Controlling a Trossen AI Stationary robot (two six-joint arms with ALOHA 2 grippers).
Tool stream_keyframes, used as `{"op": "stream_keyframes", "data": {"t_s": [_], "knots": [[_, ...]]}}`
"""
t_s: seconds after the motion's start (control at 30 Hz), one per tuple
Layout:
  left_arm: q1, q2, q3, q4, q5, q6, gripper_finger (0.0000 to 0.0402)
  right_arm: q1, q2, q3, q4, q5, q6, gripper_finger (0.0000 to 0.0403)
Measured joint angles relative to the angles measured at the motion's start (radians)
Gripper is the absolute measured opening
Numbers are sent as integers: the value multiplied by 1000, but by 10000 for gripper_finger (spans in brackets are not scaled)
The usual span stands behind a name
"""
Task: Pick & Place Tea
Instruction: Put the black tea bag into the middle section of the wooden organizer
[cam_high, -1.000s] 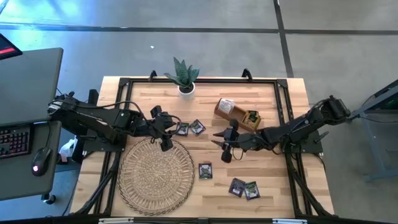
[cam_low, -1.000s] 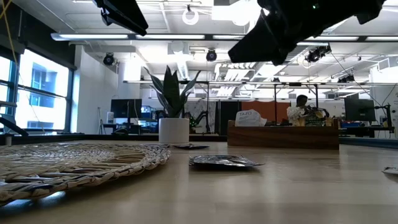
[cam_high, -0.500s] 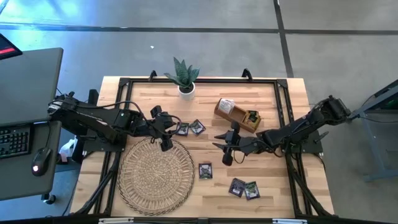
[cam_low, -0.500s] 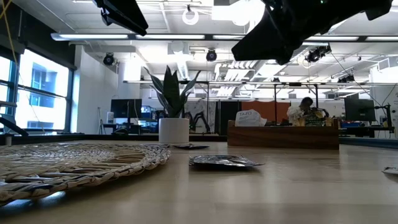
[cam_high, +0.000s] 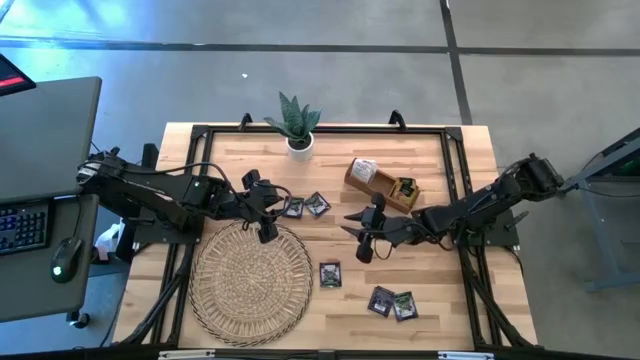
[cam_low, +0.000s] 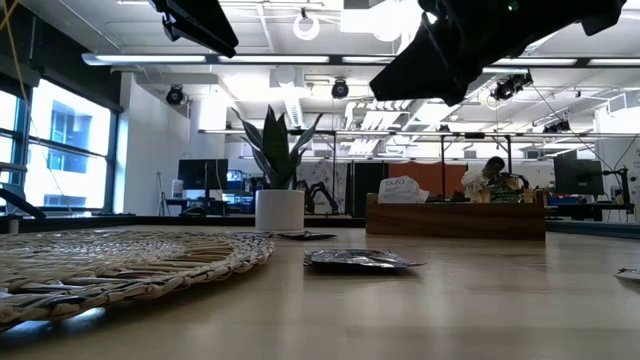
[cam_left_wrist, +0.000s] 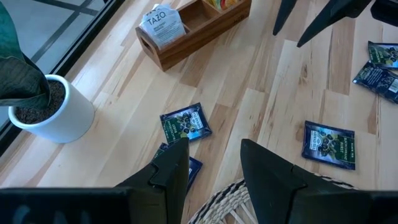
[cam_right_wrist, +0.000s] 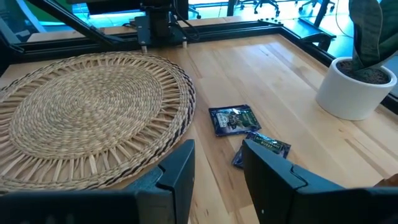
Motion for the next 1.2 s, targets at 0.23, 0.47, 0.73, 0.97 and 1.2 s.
{"op": "stream_keyframes", "data": {"t_s": [0.23, 0.47, 0.73, 0.97, 1.2], "knots": [[0, 0, 0, 0, 0, 0, 143, 0, 0, 0, 0, 1, 0, 129], [0, 0, 0, 0, 0, 0, 143, 0, 0, 0, 0, -5, 34, 129], [0, 0, 0, 0, 0, 0, 143, 1, 0, 0, -1, -53, 67, 129], [0, 0, 0, 0, 0, 0, 143, 1, 5, 0, 10, -64, 92, 129], [0, 0, 0, 3, 0, 0, 143, 1, 152, 97, 114, -184, 39, 129]]}}
